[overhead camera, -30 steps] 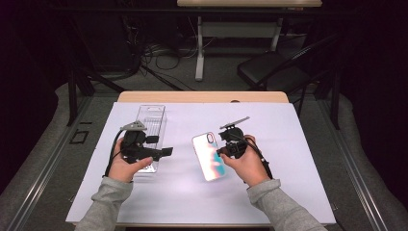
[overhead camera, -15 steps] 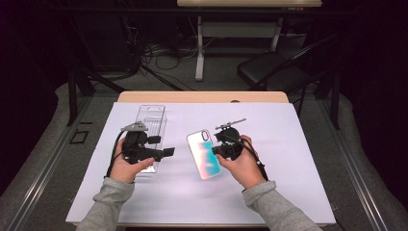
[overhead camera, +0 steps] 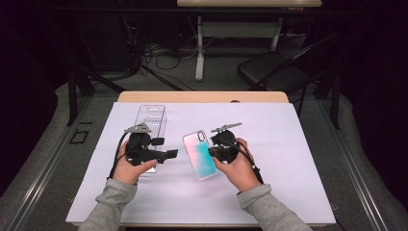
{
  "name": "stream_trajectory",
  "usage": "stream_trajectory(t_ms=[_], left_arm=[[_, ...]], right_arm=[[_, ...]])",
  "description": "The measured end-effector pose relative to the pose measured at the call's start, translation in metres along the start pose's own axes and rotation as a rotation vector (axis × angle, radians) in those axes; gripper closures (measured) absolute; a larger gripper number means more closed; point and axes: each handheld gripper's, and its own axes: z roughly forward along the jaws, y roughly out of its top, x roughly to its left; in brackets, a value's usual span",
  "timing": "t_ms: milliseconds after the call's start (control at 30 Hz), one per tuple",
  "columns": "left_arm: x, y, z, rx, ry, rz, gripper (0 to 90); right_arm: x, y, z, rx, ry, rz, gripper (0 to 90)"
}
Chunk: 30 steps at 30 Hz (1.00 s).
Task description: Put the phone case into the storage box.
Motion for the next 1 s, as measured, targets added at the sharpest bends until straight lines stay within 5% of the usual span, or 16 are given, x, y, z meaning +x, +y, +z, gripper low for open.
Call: stream_trajectory(t_ms=[733, 1000], left_arm=[[-0.008, -0.005, 0.013, -0.011, -0.034, -0.011, 27.4], [-0.01, -0.006, 0.015, -0.013, -0.062, -0.043, 31.5]], right_arm=[[-0.006, -0.016, 0.011, -0.089, 0.003, 0.039, 87.0], [-0.005, -0.016, 0.008, -0.12, 0.003, 0.039, 87.1]])
